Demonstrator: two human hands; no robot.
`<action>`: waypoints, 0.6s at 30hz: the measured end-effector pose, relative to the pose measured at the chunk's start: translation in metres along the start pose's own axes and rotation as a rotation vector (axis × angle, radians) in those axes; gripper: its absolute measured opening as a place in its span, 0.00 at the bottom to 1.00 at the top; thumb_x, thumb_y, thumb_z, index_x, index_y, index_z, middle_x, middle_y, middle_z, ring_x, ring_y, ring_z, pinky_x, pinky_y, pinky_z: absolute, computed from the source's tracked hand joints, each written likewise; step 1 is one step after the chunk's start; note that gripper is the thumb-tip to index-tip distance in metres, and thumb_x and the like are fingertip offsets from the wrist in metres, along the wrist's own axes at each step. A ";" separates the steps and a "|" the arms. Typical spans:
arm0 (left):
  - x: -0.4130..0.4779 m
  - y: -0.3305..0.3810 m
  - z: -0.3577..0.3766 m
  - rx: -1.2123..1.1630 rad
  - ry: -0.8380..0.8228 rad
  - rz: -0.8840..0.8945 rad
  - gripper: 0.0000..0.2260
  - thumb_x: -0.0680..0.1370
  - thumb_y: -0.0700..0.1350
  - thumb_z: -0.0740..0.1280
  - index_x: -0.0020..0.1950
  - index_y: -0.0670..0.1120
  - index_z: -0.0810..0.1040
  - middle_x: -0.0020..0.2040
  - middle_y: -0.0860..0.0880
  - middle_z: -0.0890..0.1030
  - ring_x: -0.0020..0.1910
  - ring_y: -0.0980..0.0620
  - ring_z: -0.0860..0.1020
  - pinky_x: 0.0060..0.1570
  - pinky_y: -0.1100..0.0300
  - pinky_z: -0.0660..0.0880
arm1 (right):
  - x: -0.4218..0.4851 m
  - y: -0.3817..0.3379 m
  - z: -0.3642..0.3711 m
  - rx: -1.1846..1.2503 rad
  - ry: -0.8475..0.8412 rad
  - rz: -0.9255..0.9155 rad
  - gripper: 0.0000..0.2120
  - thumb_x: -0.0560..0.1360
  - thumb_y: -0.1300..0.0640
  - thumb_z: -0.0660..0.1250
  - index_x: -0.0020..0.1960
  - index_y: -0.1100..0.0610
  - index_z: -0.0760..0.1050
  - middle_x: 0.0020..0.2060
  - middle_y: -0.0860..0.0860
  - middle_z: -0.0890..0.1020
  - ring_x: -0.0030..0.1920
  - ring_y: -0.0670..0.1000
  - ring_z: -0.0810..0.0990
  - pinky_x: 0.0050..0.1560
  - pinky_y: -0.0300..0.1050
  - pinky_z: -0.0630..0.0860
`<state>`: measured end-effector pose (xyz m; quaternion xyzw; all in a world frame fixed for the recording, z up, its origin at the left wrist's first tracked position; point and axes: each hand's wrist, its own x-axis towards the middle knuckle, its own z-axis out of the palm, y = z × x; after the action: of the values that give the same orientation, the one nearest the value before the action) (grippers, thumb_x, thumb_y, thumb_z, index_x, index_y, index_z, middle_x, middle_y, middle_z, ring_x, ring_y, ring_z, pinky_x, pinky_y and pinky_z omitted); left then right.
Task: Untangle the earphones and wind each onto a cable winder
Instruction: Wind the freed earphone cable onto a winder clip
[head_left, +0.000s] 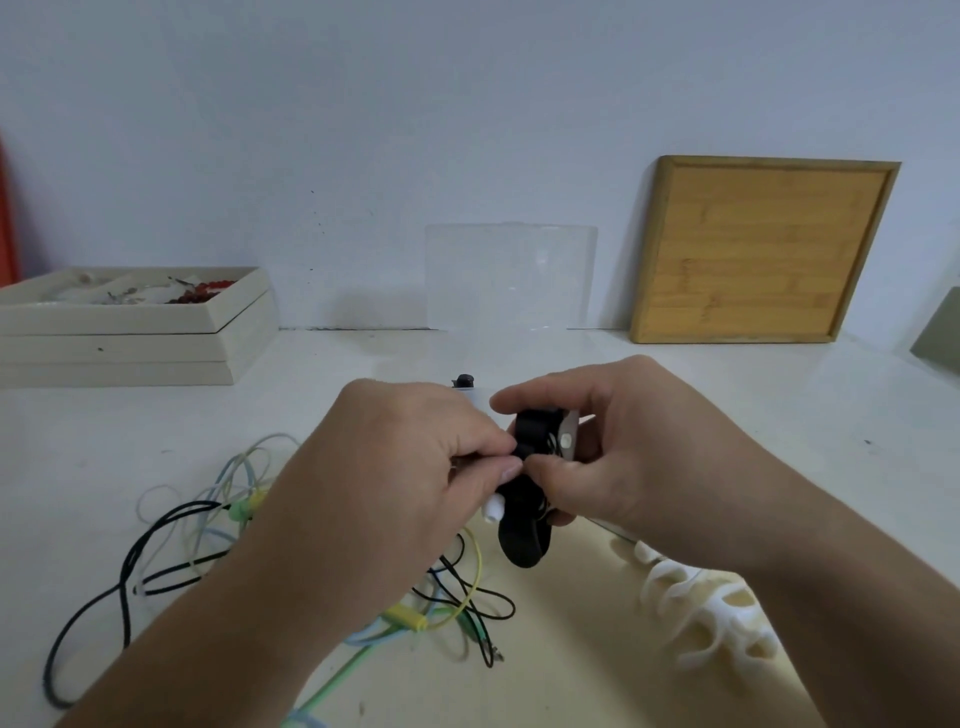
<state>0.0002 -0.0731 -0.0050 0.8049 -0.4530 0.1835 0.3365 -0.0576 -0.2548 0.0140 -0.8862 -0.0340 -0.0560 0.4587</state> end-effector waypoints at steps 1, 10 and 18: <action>0.000 0.000 0.000 0.008 0.011 0.019 0.09 0.74 0.51 0.67 0.40 0.51 0.86 0.33 0.55 0.82 0.33 0.56 0.79 0.33 0.59 0.74 | 0.001 0.000 -0.001 0.016 0.000 -0.005 0.19 0.72 0.63 0.72 0.60 0.49 0.81 0.33 0.41 0.84 0.29 0.45 0.84 0.32 0.30 0.74; 0.000 0.006 0.005 -0.211 0.170 -0.137 0.01 0.70 0.46 0.74 0.39 0.51 0.85 0.37 0.55 0.83 0.40 0.54 0.83 0.39 0.56 0.81 | 0.003 0.005 -0.005 0.174 0.013 -0.044 0.19 0.69 0.61 0.70 0.58 0.50 0.82 0.41 0.51 0.86 0.35 0.58 0.86 0.40 0.53 0.83; 0.000 0.010 -0.001 -0.258 0.049 -0.373 0.06 0.68 0.43 0.78 0.35 0.54 0.85 0.34 0.57 0.85 0.34 0.59 0.83 0.42 0.55 0.81 | 0.003 0.007 -0.002 0.117 -0.032 -0.006 0.18 0.74 0.66 0.71 0.62 0.53 0.81 0.42 0.48 0.86 0.35 0.54 0.86 0.40 0.46 0.81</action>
<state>-0.0085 -0.0760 -0.0002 0.8202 -0.3077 0.0782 0.4758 -0.0539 -0.2603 0.0102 -0.8585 -0.0471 -0.0411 0.5090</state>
